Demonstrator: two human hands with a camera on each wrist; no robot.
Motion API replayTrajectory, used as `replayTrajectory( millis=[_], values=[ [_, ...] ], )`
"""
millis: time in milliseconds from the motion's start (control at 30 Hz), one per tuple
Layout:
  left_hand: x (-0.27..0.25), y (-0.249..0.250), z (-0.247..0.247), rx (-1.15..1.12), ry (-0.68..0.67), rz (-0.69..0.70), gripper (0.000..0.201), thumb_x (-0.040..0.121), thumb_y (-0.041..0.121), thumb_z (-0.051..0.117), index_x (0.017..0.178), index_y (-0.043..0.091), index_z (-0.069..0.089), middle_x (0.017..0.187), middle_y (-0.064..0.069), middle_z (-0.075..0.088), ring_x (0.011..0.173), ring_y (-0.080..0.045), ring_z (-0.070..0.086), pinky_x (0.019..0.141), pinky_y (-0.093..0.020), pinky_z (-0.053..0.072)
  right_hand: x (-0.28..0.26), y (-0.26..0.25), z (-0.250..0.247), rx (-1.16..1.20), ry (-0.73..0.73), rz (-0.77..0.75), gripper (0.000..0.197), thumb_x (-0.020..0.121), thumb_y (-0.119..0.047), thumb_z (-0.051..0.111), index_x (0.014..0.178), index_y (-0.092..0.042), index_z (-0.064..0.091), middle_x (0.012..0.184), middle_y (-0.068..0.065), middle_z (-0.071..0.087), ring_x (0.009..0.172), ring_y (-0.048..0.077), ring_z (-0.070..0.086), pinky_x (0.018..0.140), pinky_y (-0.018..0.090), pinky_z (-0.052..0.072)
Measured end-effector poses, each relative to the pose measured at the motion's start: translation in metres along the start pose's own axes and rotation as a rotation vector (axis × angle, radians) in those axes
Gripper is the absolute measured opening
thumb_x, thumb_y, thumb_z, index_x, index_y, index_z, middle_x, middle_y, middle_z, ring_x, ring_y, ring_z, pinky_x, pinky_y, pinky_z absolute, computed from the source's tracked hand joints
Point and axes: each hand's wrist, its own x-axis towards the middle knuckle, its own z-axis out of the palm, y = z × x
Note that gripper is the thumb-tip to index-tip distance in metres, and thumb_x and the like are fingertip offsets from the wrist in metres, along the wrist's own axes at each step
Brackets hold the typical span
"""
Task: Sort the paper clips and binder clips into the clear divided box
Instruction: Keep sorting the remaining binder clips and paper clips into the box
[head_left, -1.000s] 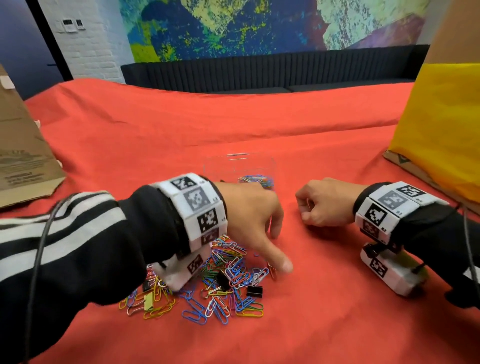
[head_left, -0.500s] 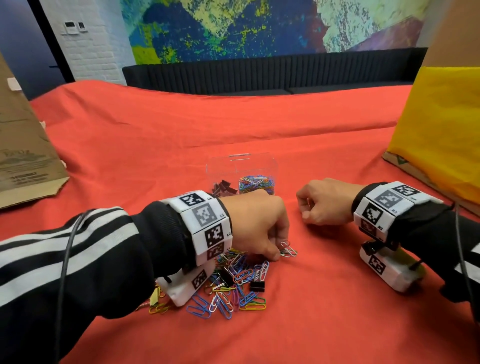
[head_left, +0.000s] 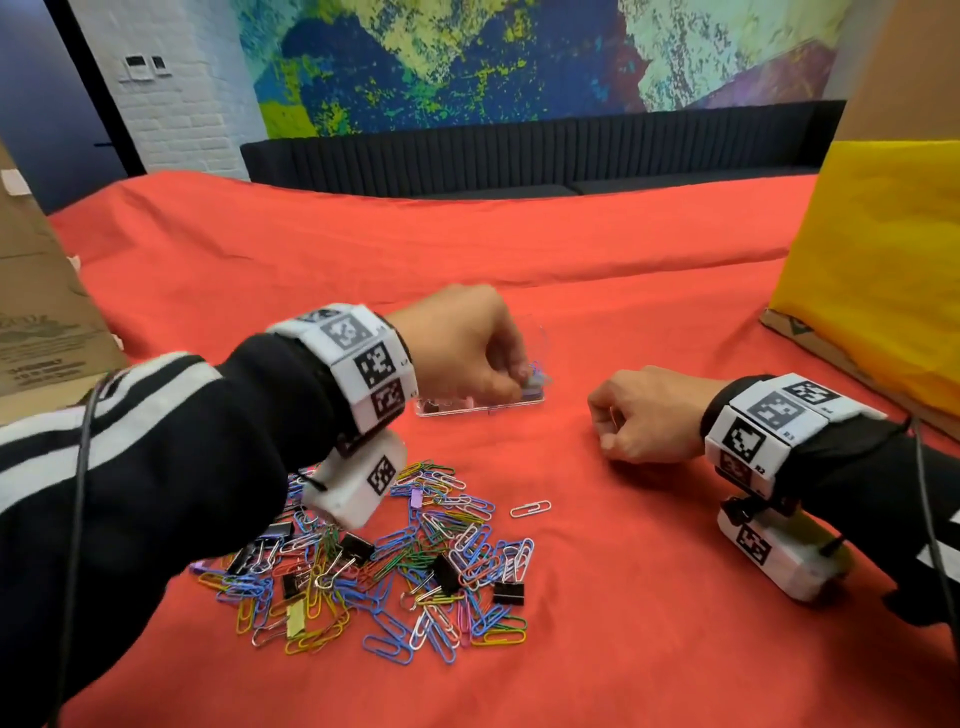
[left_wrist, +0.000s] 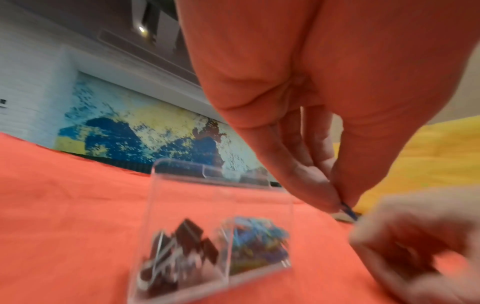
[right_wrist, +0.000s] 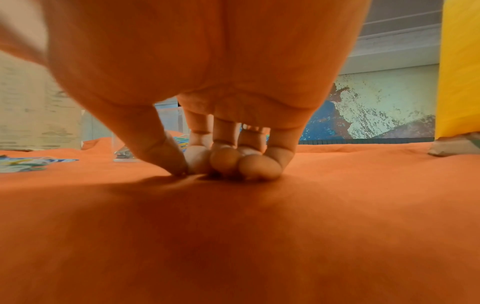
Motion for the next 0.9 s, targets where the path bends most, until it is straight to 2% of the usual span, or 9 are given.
replayTrajectory(
  millis=[100,167,300,433,567,667,733,800,900],
  values=[
    [0.021,-0.009,-0.020,0.049,0.179,-0.028,0.010,0.071,0.021,0.075,0.081,0.020,0.077,0.066,0.004,0.074,0.060,-0.006,0.066,0.061,-0.016,0.049,-0.001,0.000,0.000,-0.014,0.007,-0.015,0.005,0.075,-0.026,0.058,0.071,-0.025,0.059,0.075,-0.004,0.066,0.069,0.013,0.059,0.070,0.032,0.055],
    [0.034,-0.013,-0.025,0.122,0.240,-0.045,0.011,0.072,0.019,0.073,0.082,0.018,0.078,0.065,0.004,0.072,0.062,-0.007,0.066,0.063,-0.017,0.048,-0.001,0.000,0.000,-0.009,0.007,-0.013,0.005,0.075,-0.026,0.058,0.071,-0.025,0.059,0.074,-0.004,0.065,0.070,0.013,0.059,0.070,0.031,0.054],
    [0.053,-0.019,-0.015,0.237,0.210,-0.068,0.010,0.073,0.017,0.074,0.082,0.017,0.078,0.061,0.009,0.063,0.061,-0.010,0.062,0.065,-0.022,0.050,0.000,0.001,0.001,0.006,0.003,-0.017,0.005,0.075,-0.026,0.058,0.070,-0.025,0.059,0.074,-0.004,0.064,0.068,0.013,0.058,0.066,0.030,0.050],
    [0.059,-0.024,-0.003,0.253,0.165,-0.091,0.013,0.071,0.019,0.079,0.085,0.020,0.078,0.070,0.005,0.070,0.071,-0.014,0.069,0.074,-0.034,0.060,0.002,0.001,0.003,0.013,-0.001,-0.026,0.004,0.073,-0.026,0.057,0.071,-0.024,0.059,0.075,-0.004,0.065,0.071,0.017,0.061,0.070,0.034,0.056],
    [0.054,-0.029,-0.002,0.202,0.167,-0.080,0.022,0.076,0.012,0.075,0.096,0.020,0.078,0.087,0.002,0.077,0.084,-0.011,0.071,0.083,-0.026,0.056,0.002,-0.002,0.003,0.010,0.003,-0.034,0.005,0.075,-0.026,0.058,0.069,-0.025,0.059,0.074,-0.005,0.064,0.069,0.012,0.058,0.069,0.033,0.054],
    [0.041,-0.019,-0.006,0.174,0.202,0.000,0.018,0.077,0.018,0.072,0.093,0.021,0.078,0.083,0.005,0.077,0.080,-0.008,0.071,0.081,-0.024,0.056,0.001,-0.001,0.001,0.003,0.009,-0.025,0.007,0.076,-0.025,0.058,0.069,-0.026,0.058,0.073,-0.005,0.064,0.067,0.010,0.056,0.068,0.030,0.051],
    [0.025,-0.007,-0.005,0.152,0.155,0.065,0.015,0.076,0.028,0.073,0.089,0.022,0.077,0.075,0.009,0.075,0.071,-0.001,0.069,0.075,-0.023,0.056,0.001,-0.001,0.001,-0.001,0.009,-0.023,0.007,0.076,-0.025,0.058,0.069,-0.025,0.058,0.073,-0.005,0.064,0.067,0.011,0.056,0.067,0.030,0.051],
    [0.007,0.006,0.002,0.145,0.012,0.100,0.018,0.075,0.037,0.074,0.086,0.023,0.077,0.071,0.013,0.073,0.065,0.005,0.066,0.070,-0.019,0.055,0.001,-0.001,0.001,0.002,0.007,-0.017,0.007,0.077,-0.025,0.059,0.070,-0.024,0.060,0.074,-0.004,0.065,0.069,0.012,0.057,0.067,0.030,0.051],
    [-0.014,0.016,0.022,0.170,-0.209,0.131,0.030,0.073,0.049,0.074,0.091,0.025,0.075,0.074,0.014,0.073,0.066,0.005,0.065,0.069,-0.019,0.054,0.001,-0.001,0.002,0.002,0.019,-0.006,0.005,0.076,-0.025,0.058,0.072,-0.024,0.061,0.075,-0.004,0.066,0.070,0.012,0.059,0.069,0.030,0.053]
  ],
)
